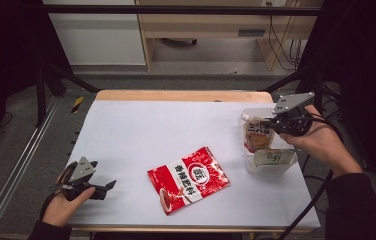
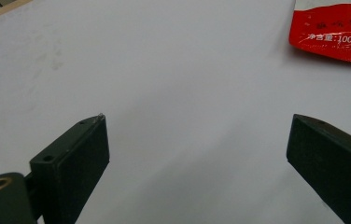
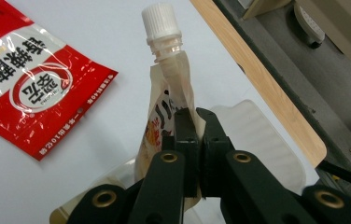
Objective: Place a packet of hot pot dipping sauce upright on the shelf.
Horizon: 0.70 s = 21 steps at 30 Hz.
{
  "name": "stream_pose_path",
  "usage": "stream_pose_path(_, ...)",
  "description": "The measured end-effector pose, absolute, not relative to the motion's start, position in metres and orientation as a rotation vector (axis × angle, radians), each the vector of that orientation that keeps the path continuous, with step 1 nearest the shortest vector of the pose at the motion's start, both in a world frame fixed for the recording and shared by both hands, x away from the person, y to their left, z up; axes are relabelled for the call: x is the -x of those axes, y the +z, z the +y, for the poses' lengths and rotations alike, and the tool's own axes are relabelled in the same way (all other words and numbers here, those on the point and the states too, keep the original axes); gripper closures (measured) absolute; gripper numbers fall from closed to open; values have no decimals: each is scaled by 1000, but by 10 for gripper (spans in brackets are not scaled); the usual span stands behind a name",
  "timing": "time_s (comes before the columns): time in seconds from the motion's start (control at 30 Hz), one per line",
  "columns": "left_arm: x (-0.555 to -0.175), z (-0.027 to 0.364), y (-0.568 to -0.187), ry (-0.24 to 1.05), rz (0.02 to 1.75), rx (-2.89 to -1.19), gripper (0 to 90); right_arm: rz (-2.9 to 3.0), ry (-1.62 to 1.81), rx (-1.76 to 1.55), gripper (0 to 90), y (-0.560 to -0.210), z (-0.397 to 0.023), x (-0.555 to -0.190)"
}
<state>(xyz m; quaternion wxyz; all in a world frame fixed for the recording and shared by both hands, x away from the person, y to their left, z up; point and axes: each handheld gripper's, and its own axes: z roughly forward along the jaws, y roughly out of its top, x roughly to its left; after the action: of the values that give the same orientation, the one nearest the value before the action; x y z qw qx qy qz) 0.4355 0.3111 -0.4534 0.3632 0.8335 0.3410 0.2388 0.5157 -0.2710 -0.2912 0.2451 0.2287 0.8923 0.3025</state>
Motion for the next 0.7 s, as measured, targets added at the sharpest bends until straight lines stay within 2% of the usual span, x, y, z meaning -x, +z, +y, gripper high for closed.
stream_pose_path(0.7,-435,310,-455,603,874,-2152,55,2452,834,-678,887,-321,-280,-514)
